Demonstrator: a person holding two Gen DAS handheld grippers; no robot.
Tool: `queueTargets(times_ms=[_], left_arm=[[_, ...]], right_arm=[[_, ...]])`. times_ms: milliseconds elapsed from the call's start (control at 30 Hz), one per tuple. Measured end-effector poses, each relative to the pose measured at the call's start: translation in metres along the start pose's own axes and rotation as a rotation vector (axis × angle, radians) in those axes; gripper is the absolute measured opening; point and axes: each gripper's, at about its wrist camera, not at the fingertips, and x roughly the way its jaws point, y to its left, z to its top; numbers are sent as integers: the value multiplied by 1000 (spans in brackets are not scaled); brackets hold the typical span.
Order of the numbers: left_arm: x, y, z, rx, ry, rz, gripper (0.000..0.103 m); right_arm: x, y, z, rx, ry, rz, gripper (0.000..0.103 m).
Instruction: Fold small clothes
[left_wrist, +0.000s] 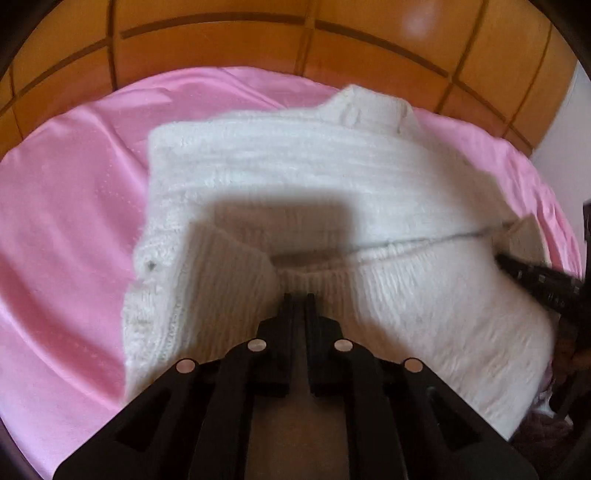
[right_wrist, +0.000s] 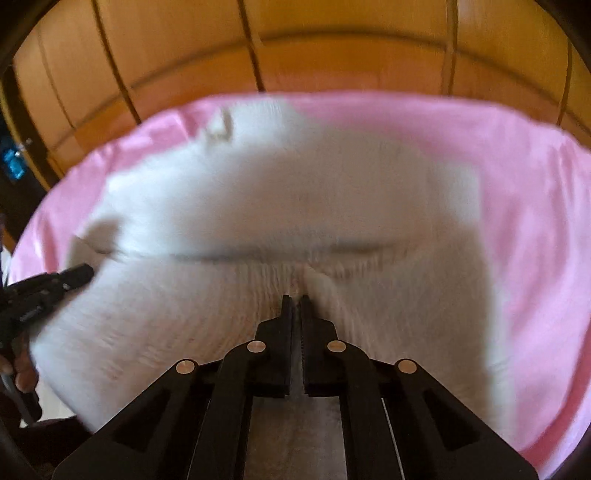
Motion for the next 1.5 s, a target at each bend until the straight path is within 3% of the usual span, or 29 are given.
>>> queueTargets(times_ms=[167, 200, 267, 433, 500, 700, 733, 767, 800, 900, 967, 1033, 1100, 1233, 1367, 1433, 1500], left_arm=[[-21, 2, -3, 7, -7, 27, 10], [-29, 5, -3, 8, -22, 39, 15], [-52, 15, -7, -4, -79, 61, 34], [-68, 48, -12, -16, -116, 92, 54], [-65, 57, -11, 5, -96, 65, 54], [-44, 36, -1, 152, -50, 6, 54], [-35, 31, 0, 172, -26, 8, 42], [-28, 27, -2, 189, -6, 14, 14], [-21, 25, -2, 198, -1, 45, 13], [-25, 25, -3, 166, -34, 47, 10], [-30, 25, -5, 153, -47, 53, 10], [-33, 24, -6, 151, -52, 55, 10], [-37, 22, -6, 155, -63, 52, 10], [-41, 23, -6, 132, -78, 50, 11], [-49, 23, -8, 113, -96, 53, 11], [-56, 23, -9, 111, -112, 55, 11], [-64, 22, -10, 111, -128, 54, 11]], right_arm=[[0, 5, -7, -43, -38, -30, 3], [0, 4, -6, -34, -36, -25, 3], [2, 3, -6, -25, -38, -21, 3], [2, -1, -6, -4, -37, -11, 3], [2, -1, -5, 6, -35, -4, 3], [3, -2, -3, 17, -25, 5, 3], [4, -3, -3, 22, -22, 9, 3], [4, -3, -3, 28, -20, 13, 3], [4, -4, -3, 32, -18, 17, 3], [1, -8, 0, 52, 5, 47, 5], [-8, -13, 4, 62, 14, 85, 14], [-29, -24, 7, 83, -24, 100, 38], [-50, -37, 7, 100, -87, 59, 55], [-61, -65, 6, 111, -99, -48, 55], [-38, -74, 3, 87, -26, -107, 53], [-30, -68, 0, 37, 5, -141, 26], [-34, -63, -2, 1, -2, -161, 6]])
